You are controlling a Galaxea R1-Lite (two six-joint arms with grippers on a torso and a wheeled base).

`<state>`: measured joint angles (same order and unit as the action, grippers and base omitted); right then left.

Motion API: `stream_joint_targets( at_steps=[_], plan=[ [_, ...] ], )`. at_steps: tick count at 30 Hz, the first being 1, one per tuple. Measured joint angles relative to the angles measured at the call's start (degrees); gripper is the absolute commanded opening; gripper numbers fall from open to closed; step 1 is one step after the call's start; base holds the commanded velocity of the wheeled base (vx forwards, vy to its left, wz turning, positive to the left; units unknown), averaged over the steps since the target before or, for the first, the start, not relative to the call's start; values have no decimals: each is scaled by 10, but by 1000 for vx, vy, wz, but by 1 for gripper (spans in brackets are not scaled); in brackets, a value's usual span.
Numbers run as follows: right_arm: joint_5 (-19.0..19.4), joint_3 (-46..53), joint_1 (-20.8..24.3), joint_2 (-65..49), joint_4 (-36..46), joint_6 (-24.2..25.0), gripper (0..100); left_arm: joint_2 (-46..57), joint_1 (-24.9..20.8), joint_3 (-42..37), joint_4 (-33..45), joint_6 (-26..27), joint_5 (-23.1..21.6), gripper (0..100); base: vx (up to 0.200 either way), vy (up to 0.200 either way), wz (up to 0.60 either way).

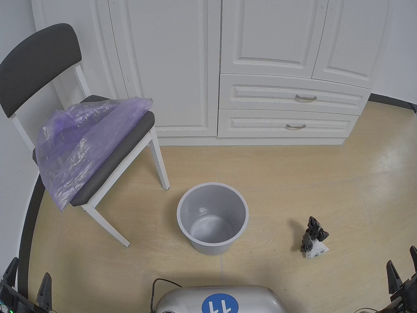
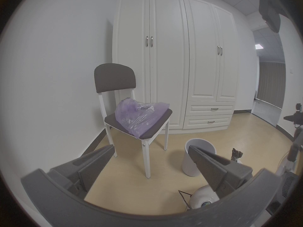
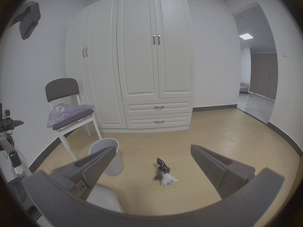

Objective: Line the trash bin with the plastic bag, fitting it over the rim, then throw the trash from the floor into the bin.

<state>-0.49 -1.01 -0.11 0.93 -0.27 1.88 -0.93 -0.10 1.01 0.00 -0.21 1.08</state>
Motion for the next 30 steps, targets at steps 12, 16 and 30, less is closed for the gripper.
stream_joint_targets(
  at_steps=[12, 16, 30],
  plan=[
    [15, 0, -1, 0, 0, -20, 100, 0, 1, 0, -3, 23, -22, 100, 0, 0, 0],
    [11, 0, 0, 0, -1, -7, 100, 0, 1, 7, -37, -21, -30, 100, 0, 0, 0],
    [63, -115, -5, 91, -16, -49, 100, -146, 1, 173, 11, 14, -73, 100, 0, 0, 0]
  ],
)
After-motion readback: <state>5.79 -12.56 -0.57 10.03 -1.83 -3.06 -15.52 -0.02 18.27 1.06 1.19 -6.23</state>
